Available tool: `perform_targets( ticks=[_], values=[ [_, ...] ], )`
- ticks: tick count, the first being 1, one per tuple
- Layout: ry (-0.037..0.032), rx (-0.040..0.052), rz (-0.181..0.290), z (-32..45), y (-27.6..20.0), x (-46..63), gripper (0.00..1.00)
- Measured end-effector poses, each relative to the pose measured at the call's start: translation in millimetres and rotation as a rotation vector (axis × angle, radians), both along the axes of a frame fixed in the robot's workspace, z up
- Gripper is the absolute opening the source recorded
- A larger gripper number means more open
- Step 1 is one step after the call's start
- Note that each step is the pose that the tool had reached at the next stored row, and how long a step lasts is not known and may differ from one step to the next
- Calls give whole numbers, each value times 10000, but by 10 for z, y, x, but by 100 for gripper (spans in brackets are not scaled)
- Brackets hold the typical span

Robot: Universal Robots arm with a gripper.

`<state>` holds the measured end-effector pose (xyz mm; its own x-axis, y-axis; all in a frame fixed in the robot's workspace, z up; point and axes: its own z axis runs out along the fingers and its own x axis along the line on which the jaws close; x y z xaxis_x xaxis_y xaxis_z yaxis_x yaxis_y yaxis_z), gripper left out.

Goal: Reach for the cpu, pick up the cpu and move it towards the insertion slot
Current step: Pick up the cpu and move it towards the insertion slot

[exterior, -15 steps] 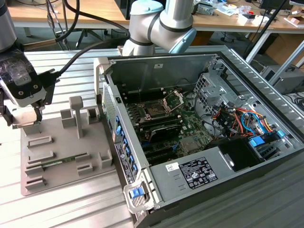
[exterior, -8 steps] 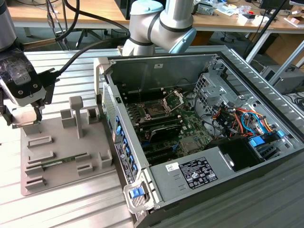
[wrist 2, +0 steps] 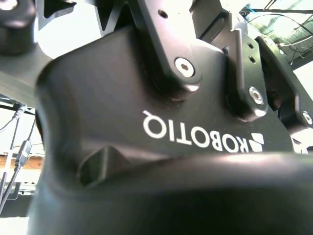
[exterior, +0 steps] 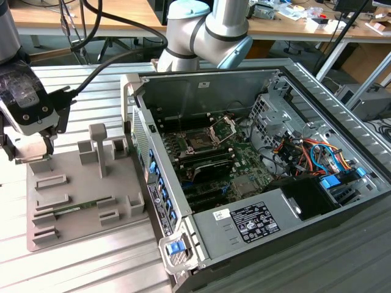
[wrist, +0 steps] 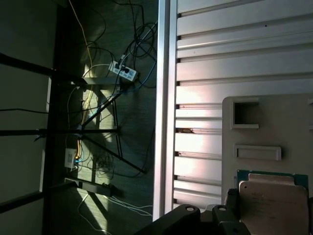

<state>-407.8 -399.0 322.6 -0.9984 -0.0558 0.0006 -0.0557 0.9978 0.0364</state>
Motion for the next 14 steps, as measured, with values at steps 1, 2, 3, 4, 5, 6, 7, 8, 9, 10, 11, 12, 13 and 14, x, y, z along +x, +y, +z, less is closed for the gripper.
perform_targets(
  ticks=[1,2,3,4,5,6,7,8,9,10,11,12,13,14],
  values=[
    [0,1,-1,2,0,0,55],
    [-1,1,0,4,0,0,55],
    [-1,1,-1,6,0,0,55],
    [-1,1,-1,8,0,0,55],
    [-1,0,0,10,0,0,55],
    [0,0,0,14,0,0,55],
    [0,1,0,18,0,0,55],
    [-1,1,0,23,0,0,55],
    [0,0,0,28,0,0,55],
    [0,1,0,34,0,0,55],
    [0,0,0,40,0,0,55],
    [-1,1,0,45,0,0,55],
    [-2,0,0,48,0,0,55],
    [-1,1,0,54,0,0,55]
  ],
)
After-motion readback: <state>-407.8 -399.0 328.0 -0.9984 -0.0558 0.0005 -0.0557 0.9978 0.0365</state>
